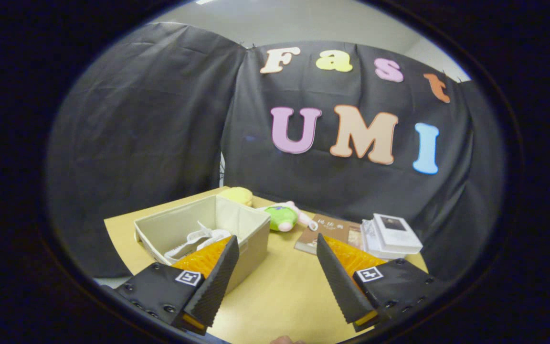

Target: Open the storage box then place both shoes into the box .Put the left shoe in first, then the right shoe, with the right side of both shoes facing outward in a uniform manner.

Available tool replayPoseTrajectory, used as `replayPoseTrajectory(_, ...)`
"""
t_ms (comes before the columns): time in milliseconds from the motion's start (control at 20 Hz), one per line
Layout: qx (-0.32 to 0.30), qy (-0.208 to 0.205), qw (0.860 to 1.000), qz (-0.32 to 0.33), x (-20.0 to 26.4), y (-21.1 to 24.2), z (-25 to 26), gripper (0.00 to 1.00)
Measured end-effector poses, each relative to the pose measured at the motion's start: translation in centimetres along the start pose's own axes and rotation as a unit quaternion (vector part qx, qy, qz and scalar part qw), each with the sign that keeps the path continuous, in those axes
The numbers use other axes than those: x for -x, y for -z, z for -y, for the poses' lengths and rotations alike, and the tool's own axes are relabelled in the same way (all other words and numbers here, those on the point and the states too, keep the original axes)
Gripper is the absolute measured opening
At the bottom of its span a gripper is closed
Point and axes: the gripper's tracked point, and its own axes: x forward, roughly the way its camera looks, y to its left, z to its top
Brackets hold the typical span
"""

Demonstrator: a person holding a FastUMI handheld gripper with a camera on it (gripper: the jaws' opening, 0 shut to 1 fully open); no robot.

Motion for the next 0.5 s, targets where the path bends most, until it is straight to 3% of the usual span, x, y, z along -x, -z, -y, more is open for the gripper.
replayPoseTrajectory(250, -0.024, -0.020, 0.999, 0.037, 3.3, 1.0, 1.6, 1.00)
replayPoseTrajectory(400, -0.025, -0.003, 0.995, 0.100, 5.1, -0.4, 4.5, 1.00)
replayPoseTrajectory(500, -0.025, 0.021, 0.993, 0.109, 6.1, 0.1, 6.2, 1.00)
